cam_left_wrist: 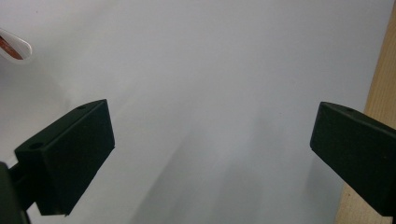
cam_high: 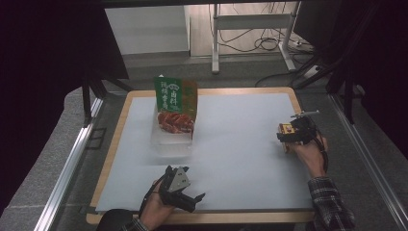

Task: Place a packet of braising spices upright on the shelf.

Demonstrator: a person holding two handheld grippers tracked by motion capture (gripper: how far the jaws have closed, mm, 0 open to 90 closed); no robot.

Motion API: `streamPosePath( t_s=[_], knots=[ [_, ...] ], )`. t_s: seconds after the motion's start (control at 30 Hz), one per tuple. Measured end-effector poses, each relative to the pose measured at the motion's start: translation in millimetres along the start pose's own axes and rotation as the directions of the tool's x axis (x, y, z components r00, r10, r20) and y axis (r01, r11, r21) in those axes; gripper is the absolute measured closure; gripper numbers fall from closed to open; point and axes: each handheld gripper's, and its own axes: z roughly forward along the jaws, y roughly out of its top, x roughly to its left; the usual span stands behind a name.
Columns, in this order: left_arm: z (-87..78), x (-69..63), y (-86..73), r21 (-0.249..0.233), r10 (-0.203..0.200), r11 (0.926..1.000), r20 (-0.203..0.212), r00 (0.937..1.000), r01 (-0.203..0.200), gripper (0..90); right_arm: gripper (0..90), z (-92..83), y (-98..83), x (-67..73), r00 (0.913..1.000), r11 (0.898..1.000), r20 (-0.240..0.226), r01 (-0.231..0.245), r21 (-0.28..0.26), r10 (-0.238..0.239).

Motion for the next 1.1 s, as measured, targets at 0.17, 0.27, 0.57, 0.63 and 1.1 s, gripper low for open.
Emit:
streamPosePath(
  t_s=[0.17,0.27,0.57,0.63,1.1],
  knots=[
    [0.0,0.0,0.0,0.000,0.001,1.0000,0.000,1.0000,-0.001,0.0,9.6,6.0,-2.8,-0.8,0.9999,0.999,0.011,-0.004,0.035,0.004],
    [0.0,0.0,0.0,0.000,0.001,1.0000,0.001,1.0000,-0.001,0.0,12.7,8.4,-3.9,-1.0,0.9998,0.999,0.020,-0.003,0.054,0.002],
    [0.1,-0.5,0.0,0.001,0.003,1.0000,0.002,1.0000,-0.003,0.0,23.9,11.1,-6.2,-4.2,0.9992,0.995,0.019,-0.037,0.094,0.036],
    [0.2,-0.6,0.0,0.001,0.003,1.0000,0.002,1.0000,-0.003,0.0,30.0,9.4,-5.6,-3.9,0.9988,0.994,0.008,-0.049,0.098,0.048],
    [-0.5,0.0,0.1,-0.001,0.005,1.0000,-0.001,1.0000,-0.005,0.0,31.5,-8.8,0.9,3.3,0.9985,0.998,-0.052,0.021,0.067,-0.018]
  ],
)
